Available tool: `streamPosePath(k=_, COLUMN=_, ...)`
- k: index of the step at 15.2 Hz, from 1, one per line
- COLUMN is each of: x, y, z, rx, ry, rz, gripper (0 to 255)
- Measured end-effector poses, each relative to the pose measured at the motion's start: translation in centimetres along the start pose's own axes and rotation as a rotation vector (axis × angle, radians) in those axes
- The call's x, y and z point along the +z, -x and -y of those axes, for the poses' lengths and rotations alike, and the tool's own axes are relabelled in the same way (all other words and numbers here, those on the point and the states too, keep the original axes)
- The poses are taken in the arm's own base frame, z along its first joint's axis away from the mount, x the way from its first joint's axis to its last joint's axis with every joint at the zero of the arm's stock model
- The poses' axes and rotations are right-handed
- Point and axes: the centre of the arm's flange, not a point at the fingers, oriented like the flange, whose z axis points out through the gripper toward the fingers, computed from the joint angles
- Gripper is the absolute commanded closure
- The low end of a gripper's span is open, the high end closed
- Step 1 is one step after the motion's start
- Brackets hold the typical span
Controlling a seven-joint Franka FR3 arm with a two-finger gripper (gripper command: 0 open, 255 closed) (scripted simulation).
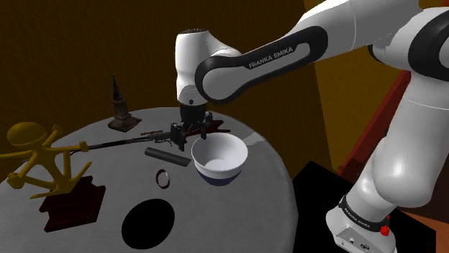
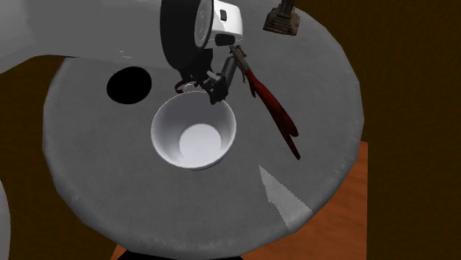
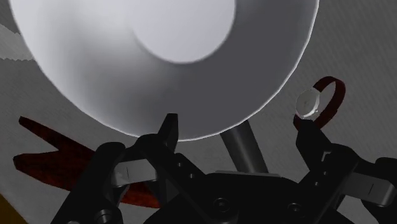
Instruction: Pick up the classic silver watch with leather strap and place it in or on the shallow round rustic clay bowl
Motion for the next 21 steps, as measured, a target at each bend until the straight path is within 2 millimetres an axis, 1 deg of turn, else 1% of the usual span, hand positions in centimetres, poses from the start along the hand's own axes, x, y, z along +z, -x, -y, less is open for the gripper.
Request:
streamPosePath(k=4, x=1.8, y=-2.9, z=4.5, rx=0.008, ry=0.009, rz=-0.01, gripper=0)
streamPosePath(k=6, x=3.2, y=-3.9, z=6.8, rx=0.009, ry=0.015, rz=-0.007, gripper=0)
streamPosePath(k=9, x=5.2, y=-5.8, z=9.7, rx=0.015, ry=0.029, rz=0.001, gripper=0)
streamPosePath(k=11, x=6.4, y=-6.3, z=10.1, rx=0.016, ry=0.033, rz=0.003, gripper=0)
streamPosePath(k=17, x=9.3, y=-6.4, z=10.3, rx=0.017, ry=0.034, rz=0.003, gripper=0)
streamPosePath(k=21, x=9.8, y=-6.4, z=10.2, rx=0.017, ry=0.034, rz=0.003, gripper=0)
